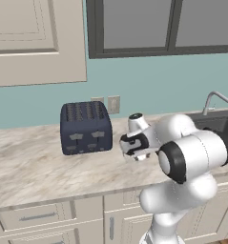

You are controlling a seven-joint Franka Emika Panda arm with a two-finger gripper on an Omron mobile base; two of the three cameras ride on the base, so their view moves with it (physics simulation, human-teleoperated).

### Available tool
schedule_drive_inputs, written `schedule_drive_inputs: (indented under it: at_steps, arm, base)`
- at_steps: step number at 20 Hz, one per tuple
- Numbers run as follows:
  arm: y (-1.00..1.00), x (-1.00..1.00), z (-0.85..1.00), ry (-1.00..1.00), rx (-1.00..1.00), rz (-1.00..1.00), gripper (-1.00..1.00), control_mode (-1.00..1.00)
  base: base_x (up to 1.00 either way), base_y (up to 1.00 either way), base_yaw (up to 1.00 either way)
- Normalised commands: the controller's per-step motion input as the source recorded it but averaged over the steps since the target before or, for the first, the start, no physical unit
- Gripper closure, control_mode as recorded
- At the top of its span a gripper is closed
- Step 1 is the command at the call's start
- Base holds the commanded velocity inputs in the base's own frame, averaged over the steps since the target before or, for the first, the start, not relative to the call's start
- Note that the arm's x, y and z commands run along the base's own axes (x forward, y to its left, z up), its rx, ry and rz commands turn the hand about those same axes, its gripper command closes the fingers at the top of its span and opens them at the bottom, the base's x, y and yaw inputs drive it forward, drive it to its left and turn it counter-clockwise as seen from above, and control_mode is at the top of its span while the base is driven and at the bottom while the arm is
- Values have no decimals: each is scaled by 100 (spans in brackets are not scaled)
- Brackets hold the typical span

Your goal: Gather the eggs and milk located in the vicinity of the sink area and place them right next to the bowl.

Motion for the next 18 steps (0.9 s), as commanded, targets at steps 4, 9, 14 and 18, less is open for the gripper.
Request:
schedule_drive_inputs:
  at_steps: [4, 9, 14, 18]
  arm:
    - [0, 35, 0, 8, -10, 0, 100, -100]
    - [-4, 19, -3, 3, -6, 0, 100, -100]
    - [-18, 3, -13, 1, -3, 0, 100, -100]
    - [-31, 0, -22, 0, 0, 0, 100, -100]
  base:
    - [0, 0, 0]
    - [0, 0, 0]
    - [0, 0, 0]
    - [0, 0, 0]
